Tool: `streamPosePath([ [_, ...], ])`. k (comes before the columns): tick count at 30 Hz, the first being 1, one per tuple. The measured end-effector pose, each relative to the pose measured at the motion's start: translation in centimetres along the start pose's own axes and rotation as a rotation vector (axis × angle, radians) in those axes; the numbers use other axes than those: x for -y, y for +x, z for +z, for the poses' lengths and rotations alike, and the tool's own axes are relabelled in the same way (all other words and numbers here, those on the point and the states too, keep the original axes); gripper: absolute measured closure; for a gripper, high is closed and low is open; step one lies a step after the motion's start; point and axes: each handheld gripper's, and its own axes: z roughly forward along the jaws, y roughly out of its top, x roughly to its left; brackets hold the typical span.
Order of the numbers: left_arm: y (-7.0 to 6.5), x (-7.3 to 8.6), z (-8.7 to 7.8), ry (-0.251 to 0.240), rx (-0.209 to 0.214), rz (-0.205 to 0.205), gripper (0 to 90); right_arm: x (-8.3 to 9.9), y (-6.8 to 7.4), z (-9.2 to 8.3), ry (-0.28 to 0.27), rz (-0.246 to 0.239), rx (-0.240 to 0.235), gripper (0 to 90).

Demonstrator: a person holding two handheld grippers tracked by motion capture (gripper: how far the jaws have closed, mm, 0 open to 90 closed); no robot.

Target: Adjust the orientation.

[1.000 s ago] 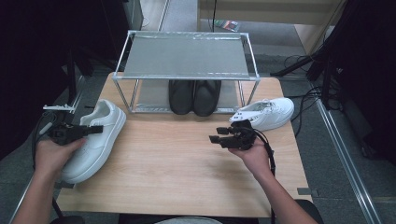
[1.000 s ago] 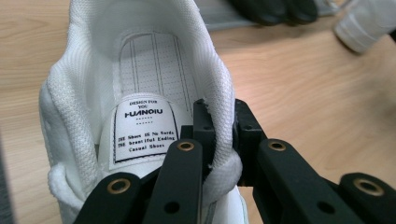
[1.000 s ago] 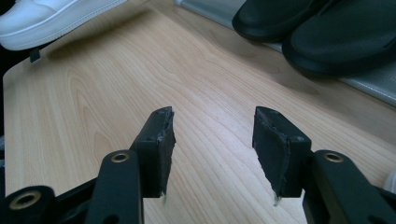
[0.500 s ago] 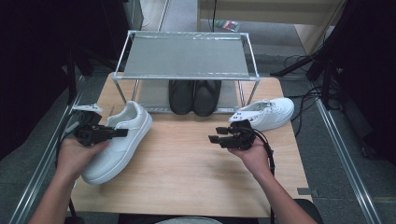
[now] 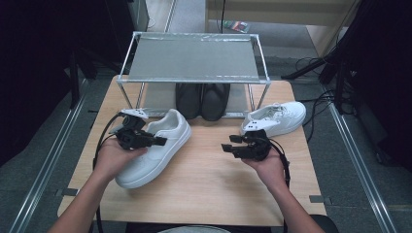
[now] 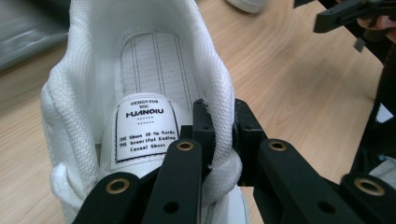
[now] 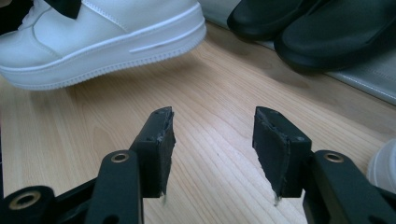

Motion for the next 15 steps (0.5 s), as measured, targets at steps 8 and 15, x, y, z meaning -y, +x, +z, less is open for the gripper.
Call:
streamPosePath([
  [8, -2.1, -1.3, 3.0, 0.034, 0.058, 0.063, 83.8, 0.7, 0.1, -0.8, -0.005, 0.008, 0.023, 49.5],
  [15, -3.3, -1.9, 5.4, 0.054, 0.100, 0.091, 83.7, 1.2, 0.2, -1.2, -0.008, 0.019, 0.039, 49.5],
])
